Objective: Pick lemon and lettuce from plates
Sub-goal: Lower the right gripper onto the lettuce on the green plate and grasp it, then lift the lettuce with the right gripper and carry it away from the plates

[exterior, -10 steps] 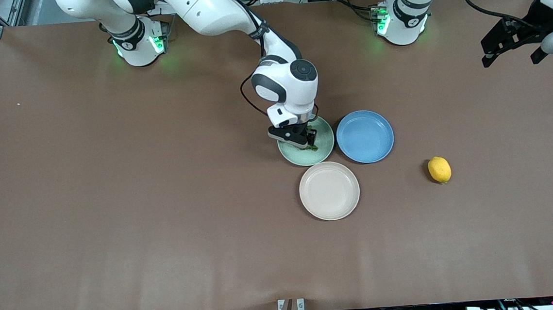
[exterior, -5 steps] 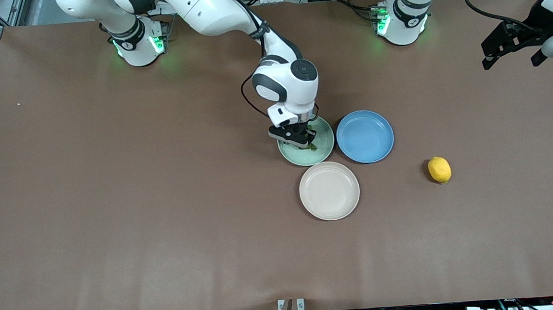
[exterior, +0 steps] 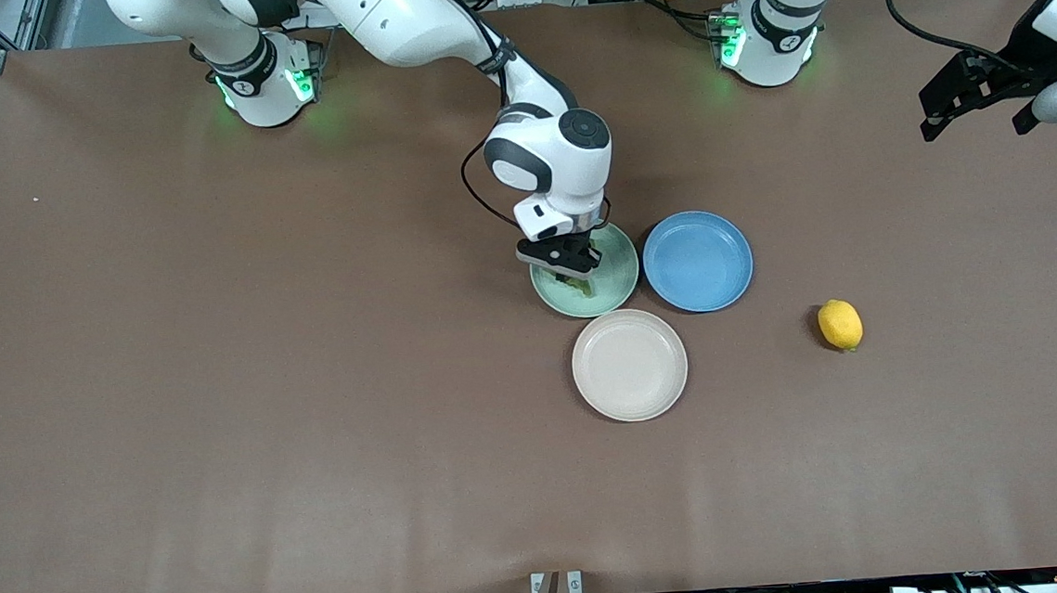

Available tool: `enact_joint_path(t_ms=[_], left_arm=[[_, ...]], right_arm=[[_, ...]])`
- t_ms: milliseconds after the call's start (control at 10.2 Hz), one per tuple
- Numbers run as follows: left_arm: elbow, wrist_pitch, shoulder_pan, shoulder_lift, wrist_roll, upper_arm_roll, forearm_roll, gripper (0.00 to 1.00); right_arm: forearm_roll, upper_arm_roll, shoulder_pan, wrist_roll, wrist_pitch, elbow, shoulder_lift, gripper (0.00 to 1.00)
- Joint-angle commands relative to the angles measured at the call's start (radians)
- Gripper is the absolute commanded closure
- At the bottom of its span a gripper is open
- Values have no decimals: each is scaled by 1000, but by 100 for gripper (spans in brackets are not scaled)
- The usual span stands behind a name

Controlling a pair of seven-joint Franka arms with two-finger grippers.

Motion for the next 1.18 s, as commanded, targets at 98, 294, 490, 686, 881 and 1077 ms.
enact_joint_path(t_ms=[98,294,490,686,881,1077], left_arm=[[27,-26,1,11,11,8,-10,0],[25,-26,-2,13,7,8,-11,0],[25,-26,-2,16,7,8,-15,0],[27,-26,-2,16,7,8,-13,0],[25,-26,0,16,7,8,-11,0],[25,-26,0,17,7,8,-10,0]], right_arm=[[-10,14,-50,-53,-153,76,-30,100],[80,14,-92,-145,-259,131,-91,100],[162,15,-163,-264,-334,139,-187,100],[248,14,-252,-382,-441,137,-280,100],[315,12,-357,-510,-571,136,-346,100],[323,9,-478,-669,-690,133,-372,100]])
